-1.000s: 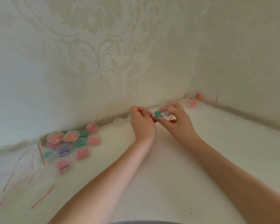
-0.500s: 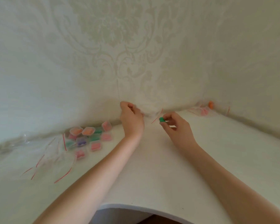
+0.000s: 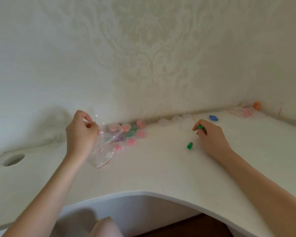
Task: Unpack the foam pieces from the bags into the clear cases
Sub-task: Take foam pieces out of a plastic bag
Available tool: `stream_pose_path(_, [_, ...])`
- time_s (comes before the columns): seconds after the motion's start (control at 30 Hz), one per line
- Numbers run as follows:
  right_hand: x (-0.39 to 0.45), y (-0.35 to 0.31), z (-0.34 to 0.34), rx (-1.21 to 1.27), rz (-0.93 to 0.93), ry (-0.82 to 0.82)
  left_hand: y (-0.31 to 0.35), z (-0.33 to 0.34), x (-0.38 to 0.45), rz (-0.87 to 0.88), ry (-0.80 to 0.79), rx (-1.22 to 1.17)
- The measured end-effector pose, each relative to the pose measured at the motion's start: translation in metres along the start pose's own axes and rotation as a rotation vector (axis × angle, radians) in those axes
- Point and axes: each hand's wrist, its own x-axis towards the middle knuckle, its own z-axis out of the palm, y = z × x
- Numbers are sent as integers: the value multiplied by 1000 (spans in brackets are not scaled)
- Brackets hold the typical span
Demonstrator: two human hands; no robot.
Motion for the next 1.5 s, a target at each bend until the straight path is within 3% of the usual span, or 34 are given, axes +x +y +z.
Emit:
stream_pose_path(0.13, [1,0,-1,-81,49,4,-24,-14,10,27,18,283])
stream_pose_path(0.33, [-1,-1,-2,-116,33,-52,-58,2,13,80,-87,633])
stream_pose_path(0.53, [-2,-5,-3,-157,26,-87,-46,6,10,-22,-163,662])
stream_pose_path(0.7, [-3,-8,-4,-166,12,-108,-27,4,1,126,131,510])
stream_pose_path(0.8, [-4,-11,-4,-154,14,-106,-8,13,0,345,206,349])
stream_pose_path(0.87, [-6,-12,-4,-138,19,-106,10,26,-7,543,110,259])
stream_pose_path(0.93, [-7,-12,-4,-105,27,-106,30,47,-22,674,-182,231])
stream_pose_path(1.0, [-7,-12,-5,-43,47,-111,40,77,-38,696,-510,270])
stream_pose_path(1.07, [-7,-12,-7,70,77,-105,37,107,-45,653,-711,382])
stream_pose_path(1.17, [-5,-11,-9,177,79,-100,41,128,-50,662,-684,516])
stream_pose_path(1.27, [-2,-6,-6,232,65,-91,57,134,-57,655,-633,486])
stream_pose_path(1.43, [3,-5,-5,435,85,2,81,166,-56,423,-690,-60])
stream_pose_path(1.5, [4,-3,-6,442,89,-3,90,178,-65,425,-745,-147])
